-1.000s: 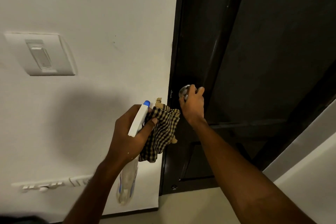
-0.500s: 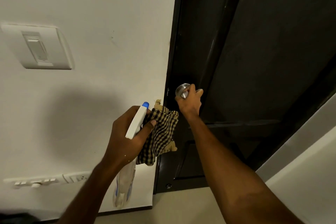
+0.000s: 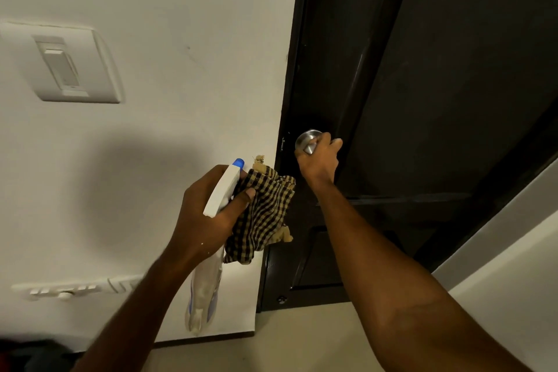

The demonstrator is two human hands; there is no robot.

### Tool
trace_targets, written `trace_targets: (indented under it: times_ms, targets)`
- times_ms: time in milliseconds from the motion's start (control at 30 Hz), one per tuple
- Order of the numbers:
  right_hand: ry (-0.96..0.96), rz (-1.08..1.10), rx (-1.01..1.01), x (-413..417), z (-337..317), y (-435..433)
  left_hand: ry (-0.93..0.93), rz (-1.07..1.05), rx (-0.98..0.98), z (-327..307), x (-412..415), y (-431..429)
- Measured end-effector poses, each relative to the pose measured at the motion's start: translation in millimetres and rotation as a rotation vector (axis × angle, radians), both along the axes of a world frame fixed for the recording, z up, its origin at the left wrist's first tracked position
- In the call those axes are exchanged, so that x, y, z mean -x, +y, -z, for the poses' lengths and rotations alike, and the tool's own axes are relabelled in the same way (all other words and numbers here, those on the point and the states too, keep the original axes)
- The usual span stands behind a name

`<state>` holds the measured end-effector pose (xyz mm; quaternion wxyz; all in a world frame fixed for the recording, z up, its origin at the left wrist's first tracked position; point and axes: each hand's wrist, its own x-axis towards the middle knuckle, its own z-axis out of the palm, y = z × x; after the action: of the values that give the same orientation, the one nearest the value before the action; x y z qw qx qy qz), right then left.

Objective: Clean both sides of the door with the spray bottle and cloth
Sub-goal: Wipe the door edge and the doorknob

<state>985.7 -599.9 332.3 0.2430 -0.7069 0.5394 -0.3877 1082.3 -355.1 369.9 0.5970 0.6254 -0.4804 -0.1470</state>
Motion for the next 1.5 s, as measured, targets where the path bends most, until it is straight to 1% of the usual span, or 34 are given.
trace_targets:
  times_ms: [167, 233, 267, 333, 367, 400, 433, 533, 567, 600, 700, 800, 867, 933, 1000, 1100, 1167, 1233, 1333, 1433, 1500]
  targets:
    - [-0.094, -0.018, -0.029, 2, 2, 0, -0.017, -0.020, -0.007, 2, 8, -2]
    - [-0.174, -0.038, -0.063, 6, 3, 3, -0.008, -0.024, -0.020, 2, 11, -3]
    - [-0.245, -0.063, -0.069, 10, 5, 7, 0.004, -0.021, -0.024, 3, 12, -3]
    - [-0.449, -0.116, -0.109, 23, 18, 21, 0.031, -0.007, -0.038, 1, 13, -5]
    - [-0.550, -0.143, -0.193, 32, 31, 32, 0.039, 0.006, -0.038, 1, 14, -6]
    - [-0.609, -0.189, -0.305, 44, 46, 45, 0.048, 0.013, -0.040, 1, 16, -8]
    - [-0.615, -0.269, -0.423, 54, 62, 58, 0.058, 0.009, -0.040, 0, 20, -10]
    - [-0.448, -0.577, -0.681, 82, 100, 92, 0.073, -0.017, -0.042, -2, 34, -14]
    - [-0.440, -0.640, -0.739, 90, 106, 100, 0.073, -0.016, -0.047, -2, 40, -16]
    - [-0.475, -0.678, -0.790, 96, 108, 105, 0.071, -0.016, -0.053, -2, 47, -17]
    - [-0.613, -0.737, -0.867, 117, 102, 113, 0.092, -0.008, -0.066, -3, 66, -19]
    - [-0.606, -0.766, -0.885, 133, 98, 117, 0.101, 0.017, -0.074, -1, 80, -21]
    - [-0.574, -0.754, -0.845, 143, 97, 118, 0.091, 0.033, -0.076, -2, 88, -21]
    - [-0.599, -0.676, -0.799, 154, 95, 119, 0.090, 0.032, -0.078, -2, 95, -21]
    - [-0.745, -0.537, -0.820, 165, 91, 120, 0.122, 0.022, -0.089, -1, 99, -20]
    - [-1.061, -0.389, -0.899, 182, 86, 118, 0.144, 0.054, -0.117, -1, 103, -17]
    - [-1.156, -0.346, -0.903, 190, 77, 120, 0.145, 0.083, -0.140, 0, 104, -16]
    - [-1.156, -0.283, -0.879, 196, 68, 125, 0.134, 0.105, -0.162, 4, 103, -15]
    - [-1.063, -0.161, -0.790, 201, 58, 136, 0.080, 0.131, -0.170, 9, 104, -11]
    - [-1.000, -0.029, -0.673, 198, 53, 160, -0.014, 0.140, -0.122, 15, 111, -3]
    - [-0.975, 0.019, -0.619, 193, 51, 183, -0.065, 0.168, -0.066, 20, 117, 3]
